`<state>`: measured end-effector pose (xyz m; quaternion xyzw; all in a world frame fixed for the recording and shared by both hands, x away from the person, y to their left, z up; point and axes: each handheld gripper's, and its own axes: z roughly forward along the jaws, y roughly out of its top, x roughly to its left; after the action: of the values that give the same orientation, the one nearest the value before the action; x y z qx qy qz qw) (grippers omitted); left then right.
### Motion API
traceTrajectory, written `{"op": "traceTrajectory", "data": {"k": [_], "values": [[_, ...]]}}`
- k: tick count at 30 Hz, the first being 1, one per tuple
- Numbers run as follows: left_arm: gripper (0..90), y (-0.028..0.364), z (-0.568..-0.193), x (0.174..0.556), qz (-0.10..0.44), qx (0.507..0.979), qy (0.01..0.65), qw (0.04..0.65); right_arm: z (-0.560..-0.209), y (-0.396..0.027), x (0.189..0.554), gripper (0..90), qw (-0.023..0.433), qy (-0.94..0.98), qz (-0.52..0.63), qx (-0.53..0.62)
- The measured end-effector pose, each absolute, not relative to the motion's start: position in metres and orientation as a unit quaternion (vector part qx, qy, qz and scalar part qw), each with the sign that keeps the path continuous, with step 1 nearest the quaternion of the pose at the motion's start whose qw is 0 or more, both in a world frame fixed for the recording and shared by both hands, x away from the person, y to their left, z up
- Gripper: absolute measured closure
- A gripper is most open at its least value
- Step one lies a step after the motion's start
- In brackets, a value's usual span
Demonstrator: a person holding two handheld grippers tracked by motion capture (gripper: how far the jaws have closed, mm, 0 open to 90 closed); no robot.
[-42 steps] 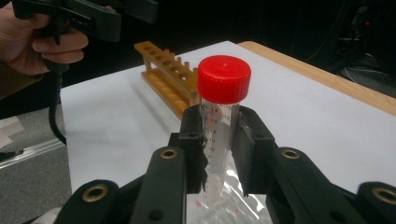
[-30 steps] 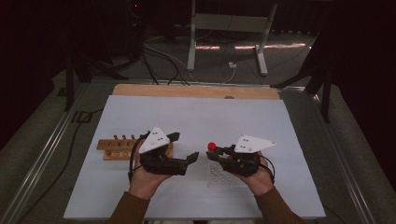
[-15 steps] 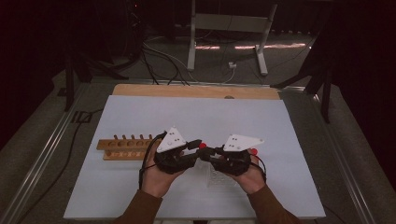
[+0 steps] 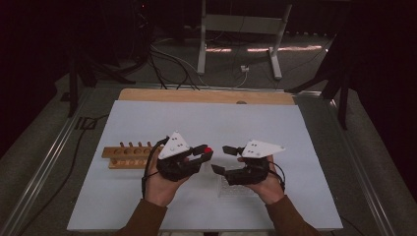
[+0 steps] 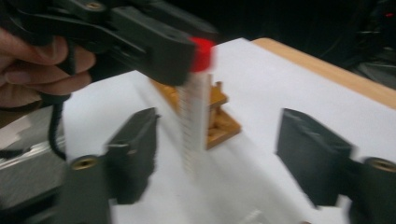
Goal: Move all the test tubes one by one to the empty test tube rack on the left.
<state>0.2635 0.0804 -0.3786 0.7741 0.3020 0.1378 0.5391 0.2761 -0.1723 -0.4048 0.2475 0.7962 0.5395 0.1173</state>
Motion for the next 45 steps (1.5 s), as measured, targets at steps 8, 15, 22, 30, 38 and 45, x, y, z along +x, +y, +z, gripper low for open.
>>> {"op": "traceTrajectory", "data": {"k": [8, 15, 22, 30, 38, 45], "values": [[71.1, 0.101, -0.377, 0.266, 0.156, 0.763, 0.319, 0.540, -0.397, -0.207, 0.281, 3.8, 0.146, 0.766, 0.555, 0.288], [71.1, 0.122, -0.375, 0.270, 0.177, 0.747, 0.338, 0.545, -0.399, -0.245, 0.282, 0.0, 0.173, 0.752, 0.551, 0.318], [71.1, 0.139, -0.371, 0.274, 0.200, 0.736, 0.352, 0.543, -0.404, -0.270, 0.281, 0.0, 0.186, 0.743, 0.546, 0.339], [71.1, 0.153, -0.369, 0.280, 0.228, 0.732, 0.366, 0.527, -0.407, -0.292, 0.278, 0.0, 0.196, 0.727, 0.553, 0.358], [71.0, 0.161, -0.373, 0.289, 0.249, 0.729, 0.380, 0.512, -0.412, -0.310, 0.273, 0.0, 0.195, 0.708, 0.563, 0.379], [71.0, 0.165, -0.380, 0.294, 0.255, 0.728, 0.391, 0.502, -0.417, -0.318, 0.272, 0.3, 0.196, 0.705, 0.560, 0.388]]}}
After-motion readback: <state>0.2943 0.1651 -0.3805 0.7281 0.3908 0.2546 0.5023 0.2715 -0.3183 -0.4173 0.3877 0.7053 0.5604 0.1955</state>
